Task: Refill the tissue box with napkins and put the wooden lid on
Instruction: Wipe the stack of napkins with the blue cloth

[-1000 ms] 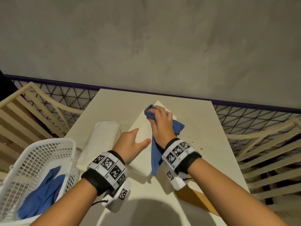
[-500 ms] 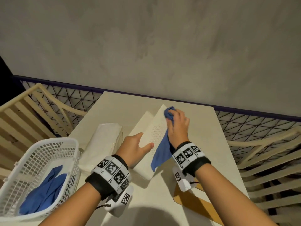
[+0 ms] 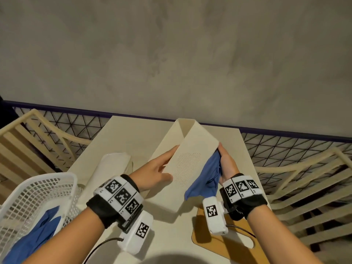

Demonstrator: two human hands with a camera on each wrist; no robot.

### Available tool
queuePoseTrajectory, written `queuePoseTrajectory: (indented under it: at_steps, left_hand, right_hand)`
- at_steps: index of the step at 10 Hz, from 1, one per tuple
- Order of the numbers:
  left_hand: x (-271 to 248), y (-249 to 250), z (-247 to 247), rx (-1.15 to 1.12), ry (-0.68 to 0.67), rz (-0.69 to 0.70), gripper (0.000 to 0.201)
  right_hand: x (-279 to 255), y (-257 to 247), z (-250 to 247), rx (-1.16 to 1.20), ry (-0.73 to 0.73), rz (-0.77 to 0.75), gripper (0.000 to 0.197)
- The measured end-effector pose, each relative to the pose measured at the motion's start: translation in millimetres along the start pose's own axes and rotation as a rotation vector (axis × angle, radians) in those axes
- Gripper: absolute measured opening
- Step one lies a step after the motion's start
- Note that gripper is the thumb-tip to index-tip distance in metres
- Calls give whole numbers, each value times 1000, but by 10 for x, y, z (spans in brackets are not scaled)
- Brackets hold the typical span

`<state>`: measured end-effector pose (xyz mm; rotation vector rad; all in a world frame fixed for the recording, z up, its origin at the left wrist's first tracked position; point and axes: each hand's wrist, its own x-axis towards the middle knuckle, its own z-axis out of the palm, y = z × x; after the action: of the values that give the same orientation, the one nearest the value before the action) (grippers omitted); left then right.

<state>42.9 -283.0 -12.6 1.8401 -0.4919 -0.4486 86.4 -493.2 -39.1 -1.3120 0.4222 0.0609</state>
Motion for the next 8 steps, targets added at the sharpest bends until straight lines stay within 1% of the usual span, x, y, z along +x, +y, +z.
queuePoseTrajectory:
  at_steps: [1,2,3,4,5,6,7,8]
  left_hand:
    - [68,66,24,-179,-25,-96,69]
    - [143,134,91,-553,27,-247,31]
    - [196,172,126,-1007,107,-318,43]
    - [207,93,131,-1155,168,-378,74]
    - [247,-23,128,-1122,305,-416,76]
    - [306,-84,105,-1043,413,-432,64]
    - [321,-101,47,-1030,397,-410,54]
    - [302,-89,-25,-1074,317,-343,58]
  right_hand:
    - [-22,77,-93,-55,-2,-6,70]
    - [-42,146,-135,-86,-36,-63,31]
    - [-135,205,-100,-101,-101,-101,16]
    - [-186,241,-84,-153,-128,-159,10]
    - [-266,238,-56,-158,-152,-205,11]
    - [-344,240,-37,-191,-212,-268,12]
    - [-403,240,-66,-224,-234,-334,12]
    - [-443,216,-124,-327,-246,-438,20]
